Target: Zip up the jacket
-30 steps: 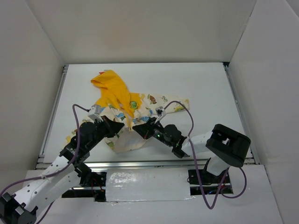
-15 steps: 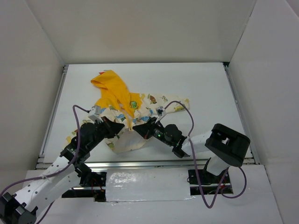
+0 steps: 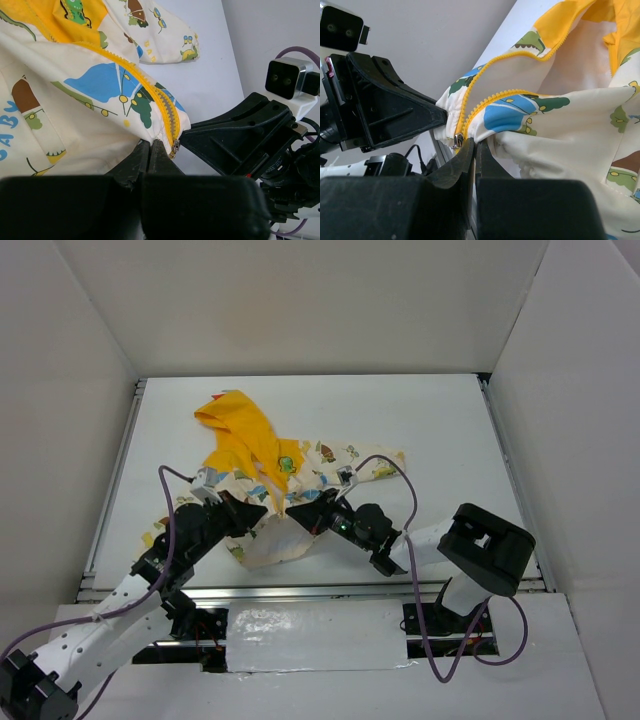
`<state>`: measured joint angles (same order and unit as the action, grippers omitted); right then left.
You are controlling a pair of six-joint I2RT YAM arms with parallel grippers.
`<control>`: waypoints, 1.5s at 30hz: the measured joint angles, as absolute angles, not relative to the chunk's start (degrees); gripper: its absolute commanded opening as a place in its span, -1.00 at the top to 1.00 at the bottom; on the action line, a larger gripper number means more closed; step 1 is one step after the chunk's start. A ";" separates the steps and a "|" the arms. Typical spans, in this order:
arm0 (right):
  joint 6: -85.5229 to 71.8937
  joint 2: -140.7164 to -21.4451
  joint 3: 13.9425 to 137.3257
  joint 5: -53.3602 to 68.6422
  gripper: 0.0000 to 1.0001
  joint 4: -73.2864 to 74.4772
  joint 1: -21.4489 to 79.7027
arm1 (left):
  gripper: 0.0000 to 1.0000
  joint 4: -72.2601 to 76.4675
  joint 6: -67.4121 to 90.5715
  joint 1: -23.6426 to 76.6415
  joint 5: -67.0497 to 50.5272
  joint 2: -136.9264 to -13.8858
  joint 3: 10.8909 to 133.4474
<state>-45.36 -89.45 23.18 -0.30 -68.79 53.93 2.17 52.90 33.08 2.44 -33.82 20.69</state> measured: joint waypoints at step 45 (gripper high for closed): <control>-48.29 -89.56 30.04 17.41 1.00 -54.35 48.03 | 1.00 15.16 44.99 32.73 -5.98 -34.06 13.45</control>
